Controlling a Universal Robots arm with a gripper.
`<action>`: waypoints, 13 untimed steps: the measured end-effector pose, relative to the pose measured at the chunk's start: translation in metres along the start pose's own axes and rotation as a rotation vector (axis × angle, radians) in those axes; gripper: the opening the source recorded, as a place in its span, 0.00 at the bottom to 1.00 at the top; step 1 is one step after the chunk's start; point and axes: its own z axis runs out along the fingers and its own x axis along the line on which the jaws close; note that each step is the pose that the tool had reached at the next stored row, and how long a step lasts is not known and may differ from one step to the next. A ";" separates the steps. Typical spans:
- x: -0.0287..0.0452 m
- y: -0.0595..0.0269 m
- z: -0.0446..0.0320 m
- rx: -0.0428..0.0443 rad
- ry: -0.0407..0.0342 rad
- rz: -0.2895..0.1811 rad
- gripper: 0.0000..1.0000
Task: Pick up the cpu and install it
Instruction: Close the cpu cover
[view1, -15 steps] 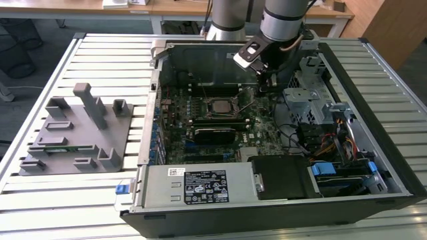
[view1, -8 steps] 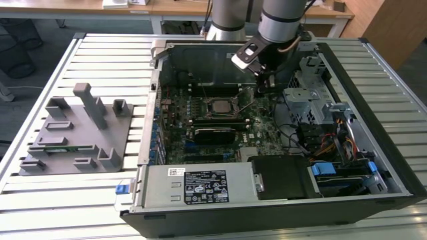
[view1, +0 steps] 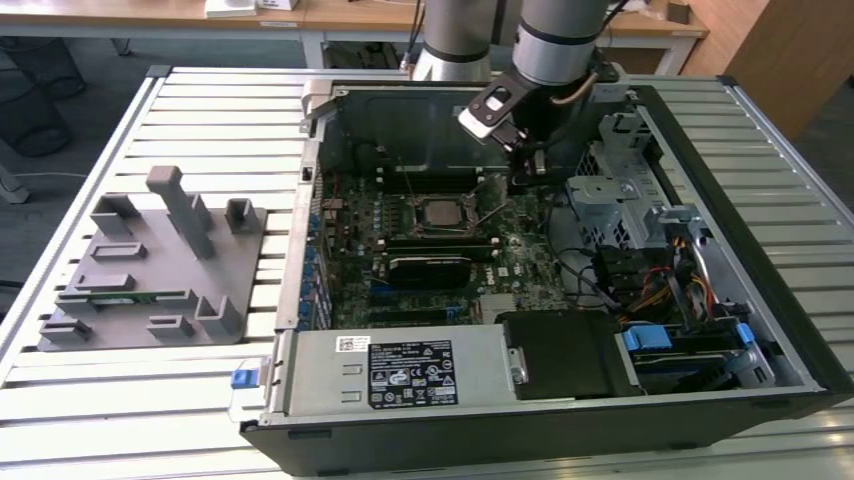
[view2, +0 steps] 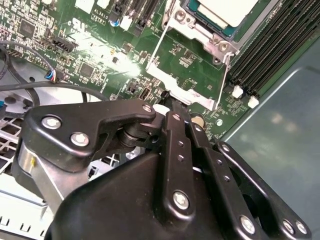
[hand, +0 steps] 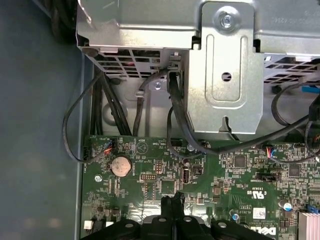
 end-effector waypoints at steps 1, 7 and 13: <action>0.0000 -0.0004 0.0000 0.0020 0.0000 0.000 0.11; 0.0001 -0.0038 -0.0001 0.0083 0.0001 0.000 0.11; 0.0002 -0.0091 -0.0001 0.0108 0.0001 0.000 0.11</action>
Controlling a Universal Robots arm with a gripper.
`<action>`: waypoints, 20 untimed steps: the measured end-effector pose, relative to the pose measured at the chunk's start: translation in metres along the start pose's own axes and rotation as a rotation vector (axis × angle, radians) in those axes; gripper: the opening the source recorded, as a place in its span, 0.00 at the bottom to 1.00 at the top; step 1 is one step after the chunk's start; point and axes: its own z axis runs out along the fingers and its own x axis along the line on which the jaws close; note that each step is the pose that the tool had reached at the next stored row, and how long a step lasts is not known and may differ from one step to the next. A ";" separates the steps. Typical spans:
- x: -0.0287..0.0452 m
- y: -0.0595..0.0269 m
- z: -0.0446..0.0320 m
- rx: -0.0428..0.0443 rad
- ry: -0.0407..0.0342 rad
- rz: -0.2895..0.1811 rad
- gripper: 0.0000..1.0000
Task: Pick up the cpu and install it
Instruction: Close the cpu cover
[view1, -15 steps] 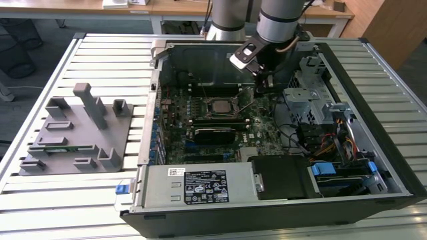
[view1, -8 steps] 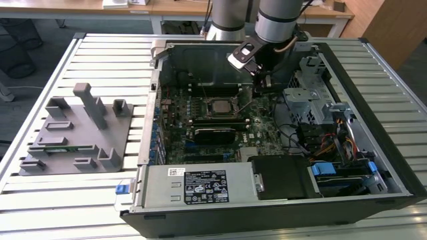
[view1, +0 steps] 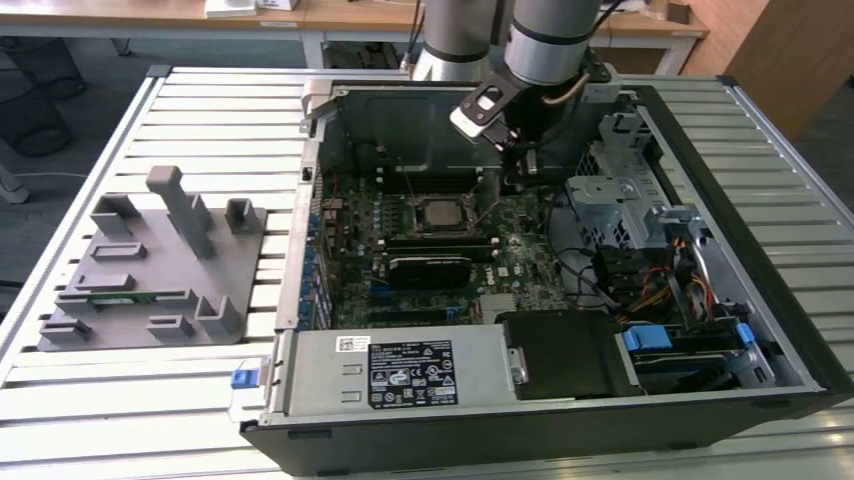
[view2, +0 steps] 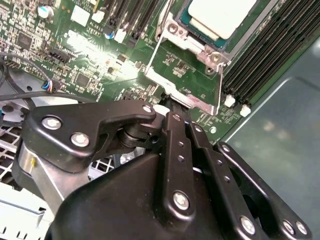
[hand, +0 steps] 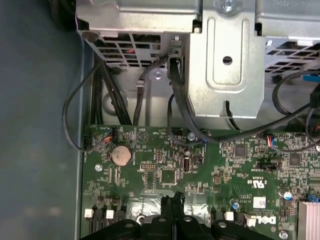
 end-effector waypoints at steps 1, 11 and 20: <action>0.0000 -0.0015 0.0000 0.0000 0.0000 0.000 0.11; 0.0003 -0.0179 0.0002 0.0000 0.0001 0.000 0.11; 0.0006 -0.0291 0.0003 0.0000 0.0000 0.000 0.11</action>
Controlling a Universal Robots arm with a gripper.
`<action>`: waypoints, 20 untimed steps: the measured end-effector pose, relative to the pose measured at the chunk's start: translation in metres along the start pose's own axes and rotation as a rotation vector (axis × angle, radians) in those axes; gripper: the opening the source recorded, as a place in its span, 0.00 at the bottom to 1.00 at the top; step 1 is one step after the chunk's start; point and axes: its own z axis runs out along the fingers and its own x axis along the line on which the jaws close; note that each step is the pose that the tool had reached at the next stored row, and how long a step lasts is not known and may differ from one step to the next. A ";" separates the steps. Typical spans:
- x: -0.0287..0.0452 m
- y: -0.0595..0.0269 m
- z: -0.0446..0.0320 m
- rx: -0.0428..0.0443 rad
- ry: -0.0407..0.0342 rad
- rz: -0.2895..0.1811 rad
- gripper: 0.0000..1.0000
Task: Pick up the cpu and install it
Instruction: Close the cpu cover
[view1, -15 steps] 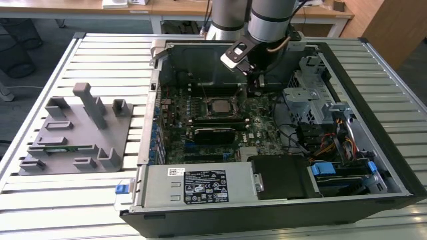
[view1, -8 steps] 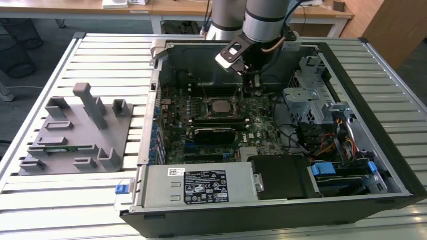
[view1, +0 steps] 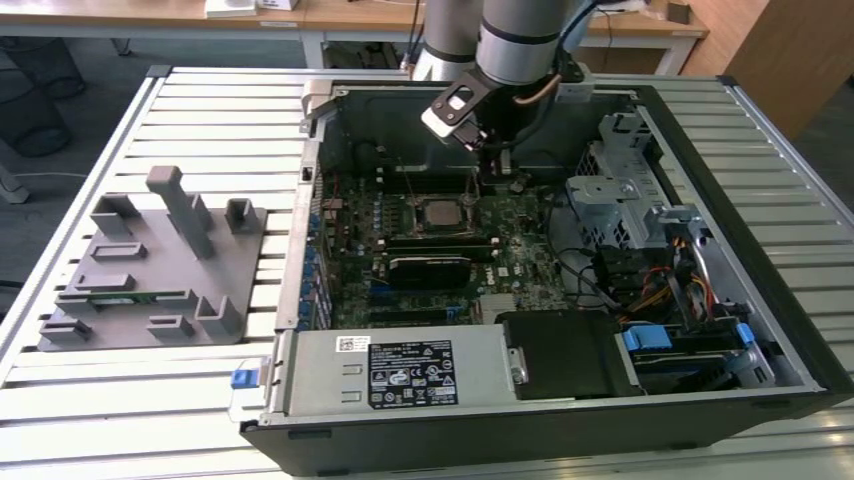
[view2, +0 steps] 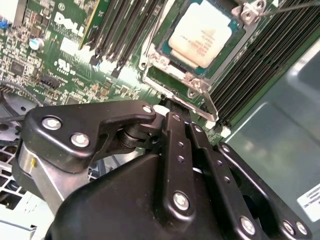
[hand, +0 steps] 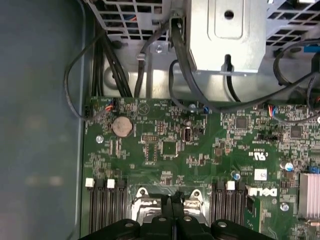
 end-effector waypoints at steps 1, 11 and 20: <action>0.0000 -0.0017 0.0000 0.0000 0.0001 0.000 0.11; 0.0005 -0.0242 0.0016 -0.0001 0.0002 0.000 0.11; 0.0009 -0.0509 0.0113 -0.0003 0.0001 0.000 0.11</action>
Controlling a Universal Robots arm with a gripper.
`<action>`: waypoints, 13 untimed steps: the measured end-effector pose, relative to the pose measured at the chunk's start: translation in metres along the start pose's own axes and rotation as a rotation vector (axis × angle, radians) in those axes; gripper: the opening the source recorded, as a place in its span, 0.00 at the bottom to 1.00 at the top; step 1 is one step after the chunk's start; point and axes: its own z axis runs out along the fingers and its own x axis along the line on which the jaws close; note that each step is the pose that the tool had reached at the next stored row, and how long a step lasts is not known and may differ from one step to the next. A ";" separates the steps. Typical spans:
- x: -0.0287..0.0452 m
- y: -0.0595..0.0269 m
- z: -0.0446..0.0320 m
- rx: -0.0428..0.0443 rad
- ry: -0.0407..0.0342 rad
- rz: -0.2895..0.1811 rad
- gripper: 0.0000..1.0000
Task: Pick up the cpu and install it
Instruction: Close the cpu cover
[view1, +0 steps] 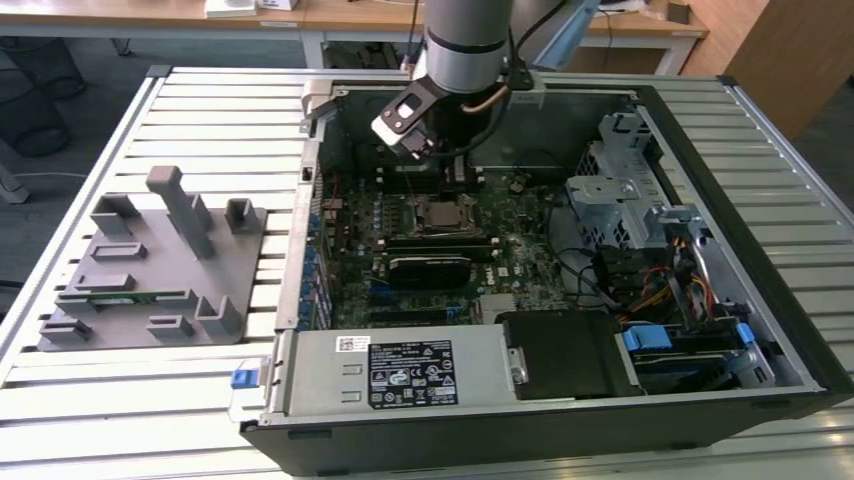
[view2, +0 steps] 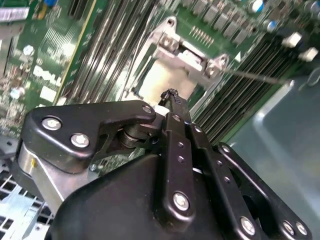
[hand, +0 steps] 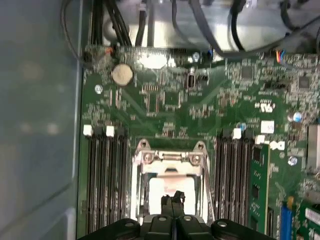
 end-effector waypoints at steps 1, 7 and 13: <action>0.0000 -0.0023 0.0015 0.0000 -0.0001 0.000 0.11; 0.0002 -0.0126 0.0097 0.0001 -0.0002 0.000 0.11; 0.0004 -0.0232 0.0166 0.0000 -0.0001 0.000 0.11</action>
